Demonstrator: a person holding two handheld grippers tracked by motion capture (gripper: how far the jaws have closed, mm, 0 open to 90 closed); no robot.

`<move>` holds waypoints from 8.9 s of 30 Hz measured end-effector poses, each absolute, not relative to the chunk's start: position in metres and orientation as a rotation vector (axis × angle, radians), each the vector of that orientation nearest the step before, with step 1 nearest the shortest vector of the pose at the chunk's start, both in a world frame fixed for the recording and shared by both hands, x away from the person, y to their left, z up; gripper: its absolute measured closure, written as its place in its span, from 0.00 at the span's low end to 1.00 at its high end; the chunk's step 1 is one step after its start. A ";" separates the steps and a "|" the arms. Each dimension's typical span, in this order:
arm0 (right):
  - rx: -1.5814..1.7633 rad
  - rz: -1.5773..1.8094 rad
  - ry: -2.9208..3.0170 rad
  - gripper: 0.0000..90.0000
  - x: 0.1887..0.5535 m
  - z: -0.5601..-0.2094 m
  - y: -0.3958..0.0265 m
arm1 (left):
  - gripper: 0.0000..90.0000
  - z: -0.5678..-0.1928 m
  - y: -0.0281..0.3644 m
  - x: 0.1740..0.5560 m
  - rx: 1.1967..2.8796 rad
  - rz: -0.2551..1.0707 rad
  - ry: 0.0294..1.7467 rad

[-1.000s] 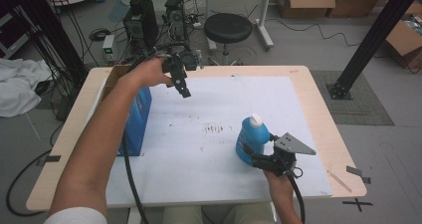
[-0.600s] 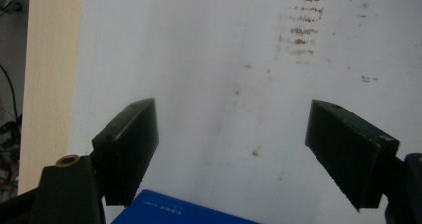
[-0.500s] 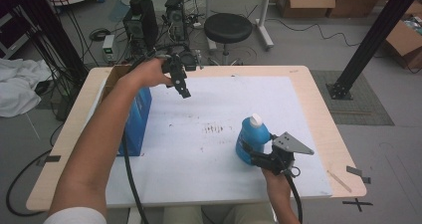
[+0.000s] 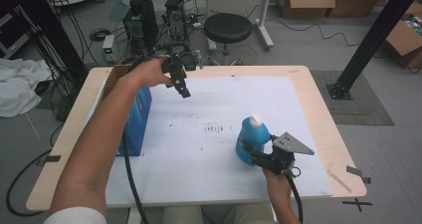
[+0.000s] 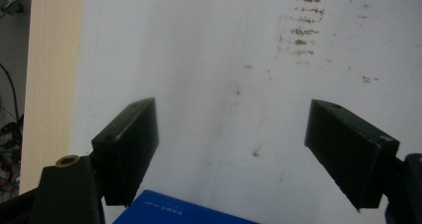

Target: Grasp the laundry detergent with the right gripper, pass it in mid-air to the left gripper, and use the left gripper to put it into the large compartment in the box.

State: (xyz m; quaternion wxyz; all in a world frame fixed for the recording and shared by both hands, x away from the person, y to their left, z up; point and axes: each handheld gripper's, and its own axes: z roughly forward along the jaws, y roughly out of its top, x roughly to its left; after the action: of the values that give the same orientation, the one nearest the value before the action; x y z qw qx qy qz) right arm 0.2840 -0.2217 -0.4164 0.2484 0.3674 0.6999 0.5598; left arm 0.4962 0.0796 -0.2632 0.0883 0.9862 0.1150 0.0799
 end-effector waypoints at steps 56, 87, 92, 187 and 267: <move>0.906 1.555 1.971 0.49 0.296 -0.401 -0.230 | 0.25 -0.259 0.076 0.490 2.928 0.246 0.306; 0.376 1.851 2.413 0.49 0.356 -0.346 -0.252 | 0.25 -0.232 0.065 0.438 2.968 0.266 0.209; 0.295 1.856 2.473 0.49 0.365 -0.346 -0.247 | 0.25 -0.229 0.058 0.426 2.988 0.253 0.155; 0.041 1.770 2.638 0.49 0.394 -0.356 -0.149 | 0.25 -0.238 -0.003 0.384 2.991 0.101 -0.063; 0.160 1.606 2.649 0.18 0.386 -0.341 -0.187 | 0.42 -0.225 0.014 0.387 2.980 0.142 0.016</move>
State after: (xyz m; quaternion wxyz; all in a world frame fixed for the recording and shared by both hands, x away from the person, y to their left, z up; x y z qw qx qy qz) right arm 0.3865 -0.1875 -0.3409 0.0200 0.0515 0.8538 0.5176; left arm 0.3871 0.0140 -0.2251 0.0789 0.9957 0.0053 0.0474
